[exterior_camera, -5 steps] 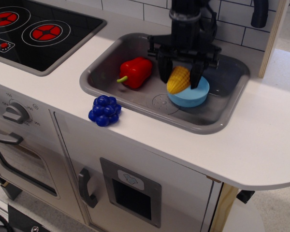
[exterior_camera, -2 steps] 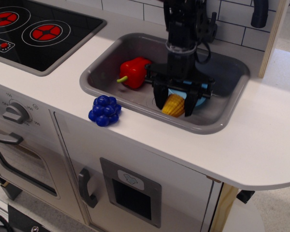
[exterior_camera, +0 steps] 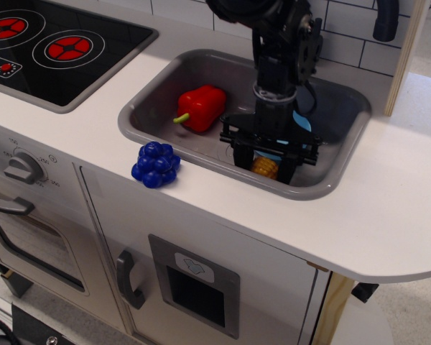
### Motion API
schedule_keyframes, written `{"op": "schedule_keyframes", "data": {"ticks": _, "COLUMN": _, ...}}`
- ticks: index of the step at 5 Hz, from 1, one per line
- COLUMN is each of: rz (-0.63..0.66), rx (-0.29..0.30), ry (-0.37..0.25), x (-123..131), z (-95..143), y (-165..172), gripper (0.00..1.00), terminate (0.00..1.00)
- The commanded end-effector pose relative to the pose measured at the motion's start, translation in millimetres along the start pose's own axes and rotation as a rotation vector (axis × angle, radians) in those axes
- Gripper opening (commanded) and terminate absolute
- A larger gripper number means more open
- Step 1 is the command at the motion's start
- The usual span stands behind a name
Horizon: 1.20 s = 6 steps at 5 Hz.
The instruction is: Take corn out of bowl sink
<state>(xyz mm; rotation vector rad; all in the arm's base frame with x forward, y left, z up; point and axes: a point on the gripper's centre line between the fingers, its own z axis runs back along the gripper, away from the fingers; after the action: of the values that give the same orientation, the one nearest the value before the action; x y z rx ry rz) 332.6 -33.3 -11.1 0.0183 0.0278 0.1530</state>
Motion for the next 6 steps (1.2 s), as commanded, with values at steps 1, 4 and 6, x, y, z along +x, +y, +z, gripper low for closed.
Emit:
{"op": "schedule_keyframes", "data": {"ticks": 1, "rz": 0.025, "rx": -0.016, "ry": -0.032, "x": 6.1, "z": 15.1, "y": -5.1, "gripper": 1.00, "terminate": 0.00}}
{"op": "schedule_keyframes", "data": {"ticks": 4, "rz": 0.052, "rx": -0.106, "ry": -0.064, "x": 8.0, "z": 63.3, "y": 10.4, "gripper": 1.00, "terminate": 0.00}}
{"op": "schedule_keyframes", "data": {"ticks": 6, "rz": 0.154, "rx": -0.160, "ry": -0.108, "x": 23.7, "z": 109.4, "y": 31.8, "gripper": 1.00, "terminate": 0.00}}
